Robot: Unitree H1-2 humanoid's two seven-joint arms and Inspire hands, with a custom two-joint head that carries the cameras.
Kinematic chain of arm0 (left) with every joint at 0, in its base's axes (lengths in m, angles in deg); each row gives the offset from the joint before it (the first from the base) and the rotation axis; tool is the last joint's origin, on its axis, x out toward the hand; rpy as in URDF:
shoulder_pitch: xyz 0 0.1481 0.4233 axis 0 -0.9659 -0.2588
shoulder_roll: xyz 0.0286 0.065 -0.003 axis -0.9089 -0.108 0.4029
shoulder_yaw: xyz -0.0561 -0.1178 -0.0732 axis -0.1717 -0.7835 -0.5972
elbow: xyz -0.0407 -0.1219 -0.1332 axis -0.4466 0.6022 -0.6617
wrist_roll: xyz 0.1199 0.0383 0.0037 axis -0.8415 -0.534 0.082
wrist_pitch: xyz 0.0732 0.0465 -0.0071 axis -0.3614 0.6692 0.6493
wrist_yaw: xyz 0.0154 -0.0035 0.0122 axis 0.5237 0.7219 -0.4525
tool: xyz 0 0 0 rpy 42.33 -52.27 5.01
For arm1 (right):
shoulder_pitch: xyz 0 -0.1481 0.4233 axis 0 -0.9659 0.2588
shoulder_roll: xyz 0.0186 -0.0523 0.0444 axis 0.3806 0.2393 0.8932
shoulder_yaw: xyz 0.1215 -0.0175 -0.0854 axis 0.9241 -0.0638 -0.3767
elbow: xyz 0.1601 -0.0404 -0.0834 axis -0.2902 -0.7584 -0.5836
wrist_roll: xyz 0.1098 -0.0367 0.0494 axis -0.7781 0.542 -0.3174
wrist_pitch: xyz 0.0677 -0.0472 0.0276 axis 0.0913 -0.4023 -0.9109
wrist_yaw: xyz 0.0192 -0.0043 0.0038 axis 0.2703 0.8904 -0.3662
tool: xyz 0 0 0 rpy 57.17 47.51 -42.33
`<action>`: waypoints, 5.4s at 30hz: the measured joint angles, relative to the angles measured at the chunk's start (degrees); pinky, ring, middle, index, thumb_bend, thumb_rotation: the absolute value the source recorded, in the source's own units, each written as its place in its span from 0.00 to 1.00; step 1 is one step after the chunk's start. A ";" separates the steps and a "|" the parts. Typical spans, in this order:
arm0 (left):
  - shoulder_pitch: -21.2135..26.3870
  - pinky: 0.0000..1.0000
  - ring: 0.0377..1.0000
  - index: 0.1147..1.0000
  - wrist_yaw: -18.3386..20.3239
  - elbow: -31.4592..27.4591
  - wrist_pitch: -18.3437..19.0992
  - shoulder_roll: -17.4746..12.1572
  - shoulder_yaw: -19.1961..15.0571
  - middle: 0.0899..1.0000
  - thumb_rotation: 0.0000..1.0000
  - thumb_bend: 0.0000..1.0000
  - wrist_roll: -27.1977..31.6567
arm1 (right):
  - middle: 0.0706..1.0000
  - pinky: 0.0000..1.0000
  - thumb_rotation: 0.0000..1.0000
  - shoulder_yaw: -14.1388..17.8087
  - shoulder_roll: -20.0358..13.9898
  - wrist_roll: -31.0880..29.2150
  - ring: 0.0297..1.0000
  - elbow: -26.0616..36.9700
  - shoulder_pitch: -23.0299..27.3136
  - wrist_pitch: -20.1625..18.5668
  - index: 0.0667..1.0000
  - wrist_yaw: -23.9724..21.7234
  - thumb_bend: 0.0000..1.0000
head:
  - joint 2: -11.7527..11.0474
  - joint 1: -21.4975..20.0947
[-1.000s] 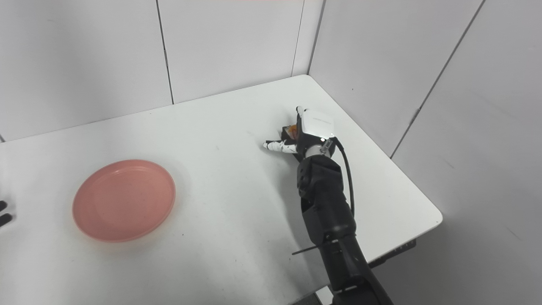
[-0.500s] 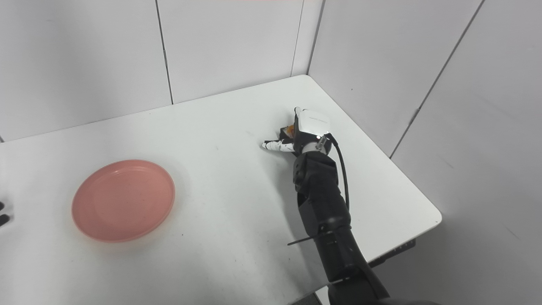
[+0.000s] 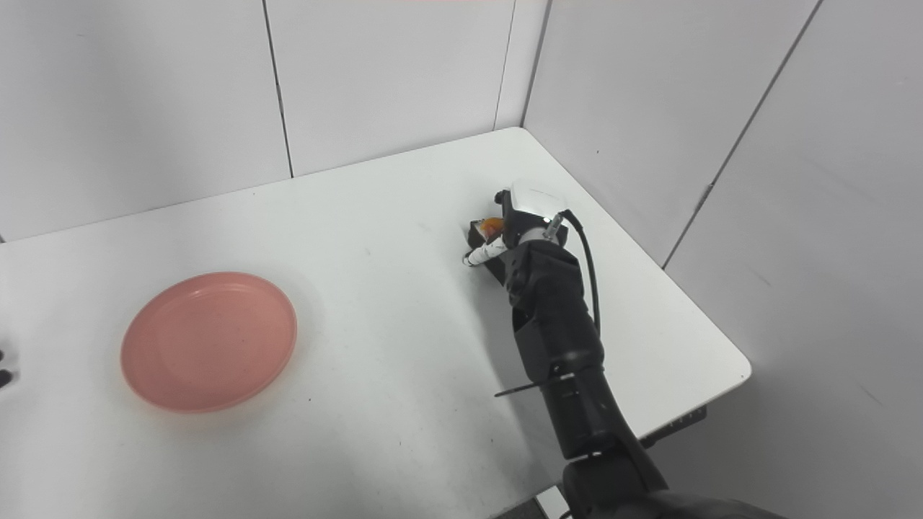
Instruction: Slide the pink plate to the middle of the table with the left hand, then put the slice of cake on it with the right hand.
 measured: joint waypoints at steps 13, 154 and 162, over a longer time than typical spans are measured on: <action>-0.26 0.77 0.80 0.80 -0.57 -0.44 0.76 -0.01 -0.06 0.82 0.83 0.44 0.04 | 0.40 0.32 0.00 -1.47 -1.92 -5.50 0.36 -5.31 2.59 0.00 0.49 2.59 0.52 | -0.70 1.06; -4.10 0.87 0.88 0.88 -17.26 -18.17 10.03 19.15 13.61 0.90 0.99 0.39 -17.94 | 1.00 0.81 0.99 -32.95 2.72 -24.57 0.97 19.81 -4.18 16.51 1.00 6.02 0.90 | 3.08 37.18; -5.38 0.90 0.92 0.91 -16.85 -17.93 5.76 18.24 14.29 0.93 0.98 0.39 -20.66 | 1.00 0.97 1.00 -23.88 7.38 -38.61 1.00 18.55 -10.01 26.78 1.00 17.37 0.89 | 2.64 37.09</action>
